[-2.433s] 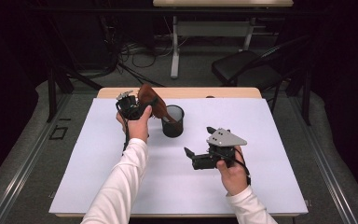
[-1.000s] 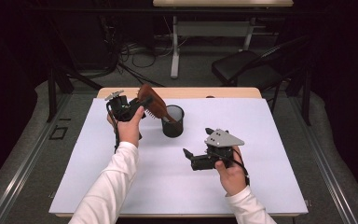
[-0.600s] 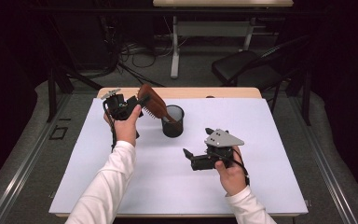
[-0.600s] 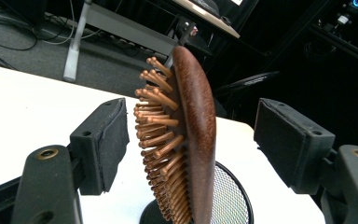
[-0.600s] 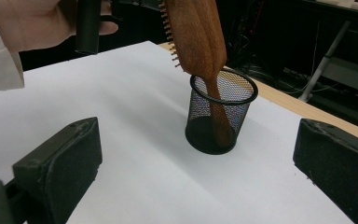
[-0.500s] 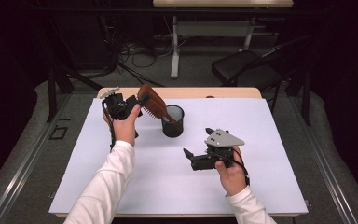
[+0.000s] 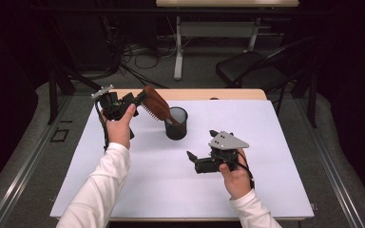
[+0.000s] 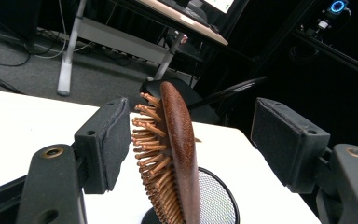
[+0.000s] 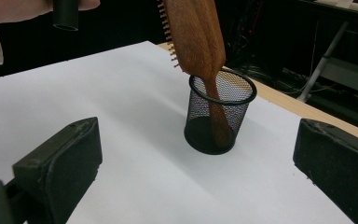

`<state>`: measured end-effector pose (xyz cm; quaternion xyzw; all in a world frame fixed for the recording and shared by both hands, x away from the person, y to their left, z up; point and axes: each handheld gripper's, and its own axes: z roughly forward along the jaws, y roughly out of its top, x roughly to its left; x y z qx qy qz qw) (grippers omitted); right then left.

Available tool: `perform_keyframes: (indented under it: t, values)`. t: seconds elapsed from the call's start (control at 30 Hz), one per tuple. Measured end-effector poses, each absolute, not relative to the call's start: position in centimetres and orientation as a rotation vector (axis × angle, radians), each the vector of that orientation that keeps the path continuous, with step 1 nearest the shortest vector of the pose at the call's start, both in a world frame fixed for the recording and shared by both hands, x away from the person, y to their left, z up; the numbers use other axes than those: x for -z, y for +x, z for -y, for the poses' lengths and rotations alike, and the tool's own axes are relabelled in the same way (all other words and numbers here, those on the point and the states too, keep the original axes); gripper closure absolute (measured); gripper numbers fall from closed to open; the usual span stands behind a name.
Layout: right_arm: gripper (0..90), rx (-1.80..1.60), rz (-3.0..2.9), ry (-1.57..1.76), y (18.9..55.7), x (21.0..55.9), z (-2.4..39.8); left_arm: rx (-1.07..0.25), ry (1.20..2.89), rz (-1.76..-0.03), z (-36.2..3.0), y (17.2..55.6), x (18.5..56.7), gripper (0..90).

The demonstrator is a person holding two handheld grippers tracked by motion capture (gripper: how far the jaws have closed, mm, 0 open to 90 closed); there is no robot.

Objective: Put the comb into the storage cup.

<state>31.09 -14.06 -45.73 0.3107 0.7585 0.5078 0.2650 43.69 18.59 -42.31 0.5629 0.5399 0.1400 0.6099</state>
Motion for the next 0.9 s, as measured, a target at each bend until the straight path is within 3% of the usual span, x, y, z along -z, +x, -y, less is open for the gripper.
perform_keyframes:
  t: [0.47,0.9]
  values:
    - [1.2,-1.376,-2.044,0.839,31.1,45.7,14.1,-0.325,1.341,-1.182,-18.7,42.2,40.9,30.9]
    - [1.2,-1.378,-2.039,0.839,31.1,45.6,14.2,-0.247,1.350,-1.118,-19.3,40.7,40.4,34.7]
